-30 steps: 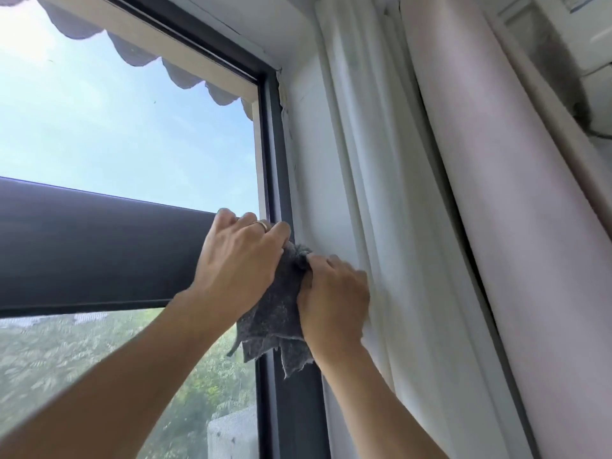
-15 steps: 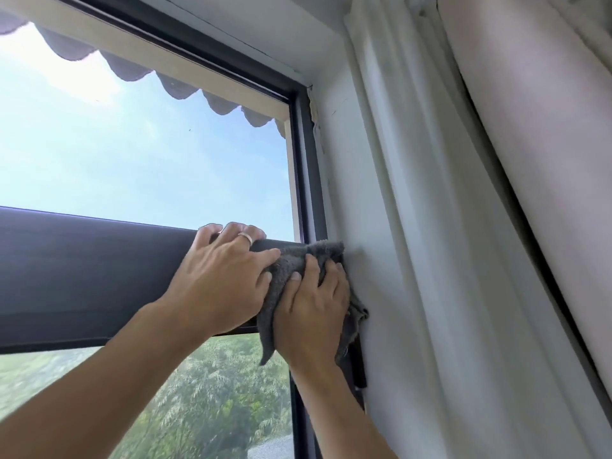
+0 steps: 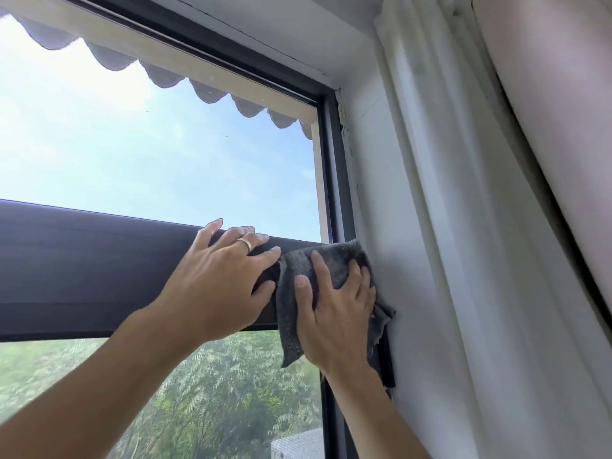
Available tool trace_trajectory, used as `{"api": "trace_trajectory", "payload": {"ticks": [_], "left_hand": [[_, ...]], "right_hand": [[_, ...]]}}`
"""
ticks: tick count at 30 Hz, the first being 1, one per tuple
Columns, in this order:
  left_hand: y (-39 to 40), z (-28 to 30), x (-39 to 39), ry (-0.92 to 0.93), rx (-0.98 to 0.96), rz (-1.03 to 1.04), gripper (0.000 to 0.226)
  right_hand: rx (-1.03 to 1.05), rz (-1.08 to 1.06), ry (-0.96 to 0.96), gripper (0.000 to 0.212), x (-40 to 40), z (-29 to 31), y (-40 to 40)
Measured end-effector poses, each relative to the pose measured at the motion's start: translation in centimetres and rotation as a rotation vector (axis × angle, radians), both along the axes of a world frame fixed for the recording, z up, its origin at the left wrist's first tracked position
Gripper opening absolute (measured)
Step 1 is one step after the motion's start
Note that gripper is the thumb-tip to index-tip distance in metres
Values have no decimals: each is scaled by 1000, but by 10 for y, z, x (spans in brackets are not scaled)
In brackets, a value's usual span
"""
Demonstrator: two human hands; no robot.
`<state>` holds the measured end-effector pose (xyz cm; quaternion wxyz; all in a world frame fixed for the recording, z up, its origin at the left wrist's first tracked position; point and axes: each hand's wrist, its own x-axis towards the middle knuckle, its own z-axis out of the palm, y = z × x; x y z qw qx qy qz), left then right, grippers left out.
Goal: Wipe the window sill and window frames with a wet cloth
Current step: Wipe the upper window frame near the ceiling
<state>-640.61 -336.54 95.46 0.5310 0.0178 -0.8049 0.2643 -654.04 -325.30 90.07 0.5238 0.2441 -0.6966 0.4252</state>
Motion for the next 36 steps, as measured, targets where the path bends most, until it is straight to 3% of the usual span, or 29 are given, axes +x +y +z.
{"api": "trace_trajectory", "payload": {"ticks": [3,8,11,17,22,27,29,32,36], "left_hand": [[-7,-3,7,37,6,-18,51],[-22,-10,20,54,-1,-18,44],[-28,-10,24,65,-33,-5,44],[-37,-9,39,78,-36,16,52],[-50,-8,55,97,-62,44,50],[-56,-12,59,91,-59,66,53],[-61,-16,63,100,-63,61,51],[-71,-15,72,133,-47,65,48],[-73,-16,75,153,-32,79,49]], "right_hand": [[-73,44,-102,78,18,17,-20],[-145,-67,136,45,0,1,-20],[-305,-60,58,38,-5,16,-22],[2,-33,307,45,19,-1,-35],[-307,-111,66,41,-1,21,-21],[90,-57,398,37,37,0,-52],[29,-39,342,36,22,5,-39],[-255,-90,186,32,27,14,-43],[15,-73,459,31,77,6,-91]]}}
